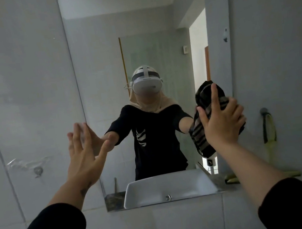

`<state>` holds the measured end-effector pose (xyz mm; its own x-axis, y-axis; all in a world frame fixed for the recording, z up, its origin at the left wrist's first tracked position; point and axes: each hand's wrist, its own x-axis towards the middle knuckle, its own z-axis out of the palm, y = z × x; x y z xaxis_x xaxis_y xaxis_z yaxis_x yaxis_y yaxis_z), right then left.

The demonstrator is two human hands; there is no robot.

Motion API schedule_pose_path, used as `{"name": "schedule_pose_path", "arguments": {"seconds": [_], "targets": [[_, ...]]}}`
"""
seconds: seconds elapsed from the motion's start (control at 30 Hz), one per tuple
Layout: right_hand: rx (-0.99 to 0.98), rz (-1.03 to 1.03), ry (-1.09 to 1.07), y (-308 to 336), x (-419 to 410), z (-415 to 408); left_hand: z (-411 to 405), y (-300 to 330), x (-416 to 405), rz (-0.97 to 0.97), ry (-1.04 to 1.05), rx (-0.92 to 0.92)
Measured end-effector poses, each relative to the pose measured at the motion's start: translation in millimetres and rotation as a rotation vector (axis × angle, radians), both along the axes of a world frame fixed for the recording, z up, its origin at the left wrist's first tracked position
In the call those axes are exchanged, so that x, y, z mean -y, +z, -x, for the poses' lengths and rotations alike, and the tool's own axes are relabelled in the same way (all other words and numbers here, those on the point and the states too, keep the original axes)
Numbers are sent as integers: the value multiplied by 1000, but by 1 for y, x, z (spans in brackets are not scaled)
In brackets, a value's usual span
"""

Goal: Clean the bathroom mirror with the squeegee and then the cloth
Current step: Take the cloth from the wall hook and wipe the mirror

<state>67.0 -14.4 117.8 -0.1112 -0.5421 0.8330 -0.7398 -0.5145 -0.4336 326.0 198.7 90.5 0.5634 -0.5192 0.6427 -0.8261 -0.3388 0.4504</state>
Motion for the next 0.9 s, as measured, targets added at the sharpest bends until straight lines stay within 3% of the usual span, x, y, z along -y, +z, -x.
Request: {"name": "schedule_pose_path", "arguments": {"seconds": [0.33,0.9], "targets": [[247,-222,-20,-31,-1,-3,3,4,0,-9,-23,-67],[-339,386,161,-34,-103,-154,6,4,-3,43,-79,-68]]}}
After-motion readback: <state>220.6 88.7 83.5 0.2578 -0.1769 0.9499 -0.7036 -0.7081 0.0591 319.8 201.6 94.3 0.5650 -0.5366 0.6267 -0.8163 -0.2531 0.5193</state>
